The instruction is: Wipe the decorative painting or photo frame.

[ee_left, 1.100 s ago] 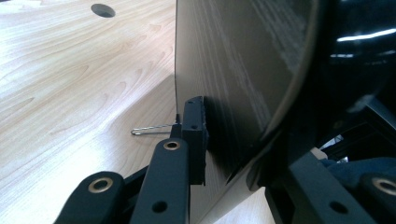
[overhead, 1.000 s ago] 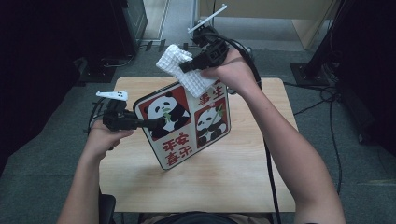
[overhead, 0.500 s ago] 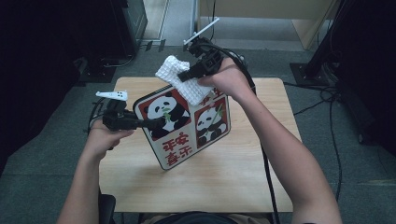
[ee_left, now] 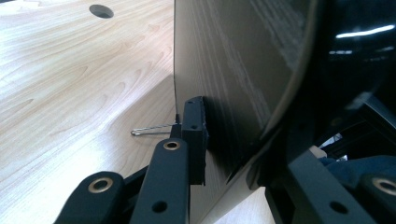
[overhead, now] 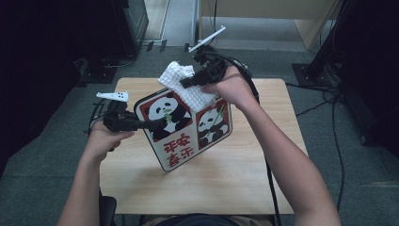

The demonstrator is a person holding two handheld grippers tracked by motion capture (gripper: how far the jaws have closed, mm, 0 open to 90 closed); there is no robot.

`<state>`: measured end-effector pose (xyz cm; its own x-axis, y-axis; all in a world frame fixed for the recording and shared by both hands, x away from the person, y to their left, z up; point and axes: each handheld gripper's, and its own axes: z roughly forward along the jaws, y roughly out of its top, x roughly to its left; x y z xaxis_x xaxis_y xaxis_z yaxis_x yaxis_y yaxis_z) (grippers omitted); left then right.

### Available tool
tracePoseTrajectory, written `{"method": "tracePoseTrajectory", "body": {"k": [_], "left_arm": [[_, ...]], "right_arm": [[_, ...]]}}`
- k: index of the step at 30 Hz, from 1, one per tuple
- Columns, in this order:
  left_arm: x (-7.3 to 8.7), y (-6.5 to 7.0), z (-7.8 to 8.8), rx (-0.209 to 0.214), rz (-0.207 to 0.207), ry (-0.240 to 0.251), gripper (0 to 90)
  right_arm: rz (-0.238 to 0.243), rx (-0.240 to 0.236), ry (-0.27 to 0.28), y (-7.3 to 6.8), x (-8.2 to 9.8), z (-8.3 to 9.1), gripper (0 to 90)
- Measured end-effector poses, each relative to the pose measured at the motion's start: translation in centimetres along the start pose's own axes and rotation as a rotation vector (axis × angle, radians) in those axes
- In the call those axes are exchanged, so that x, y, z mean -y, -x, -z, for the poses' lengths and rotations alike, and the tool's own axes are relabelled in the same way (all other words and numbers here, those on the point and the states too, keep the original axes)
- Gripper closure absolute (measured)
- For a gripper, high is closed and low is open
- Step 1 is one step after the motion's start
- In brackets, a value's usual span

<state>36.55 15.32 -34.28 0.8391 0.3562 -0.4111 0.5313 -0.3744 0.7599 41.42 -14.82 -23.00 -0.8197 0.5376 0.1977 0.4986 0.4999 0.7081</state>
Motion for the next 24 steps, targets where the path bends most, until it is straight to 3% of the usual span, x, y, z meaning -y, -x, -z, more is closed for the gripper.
{"method": "tracePoseTrajectory", "body": {"k": [9,24], "left_arm": [[0.0,0.0,0.0,0.000,-0.005,-0.002,75.4],[0.0,0.0,0.0,-0.001,-0.010,-0.005,75.4]], "right_arm": [[0.007,-0.003,0.024,-0.2,0.9,-0.1,79.9],[0.001,-0.003,0.012,0.0,2.7,-0.9,79.8]]}}
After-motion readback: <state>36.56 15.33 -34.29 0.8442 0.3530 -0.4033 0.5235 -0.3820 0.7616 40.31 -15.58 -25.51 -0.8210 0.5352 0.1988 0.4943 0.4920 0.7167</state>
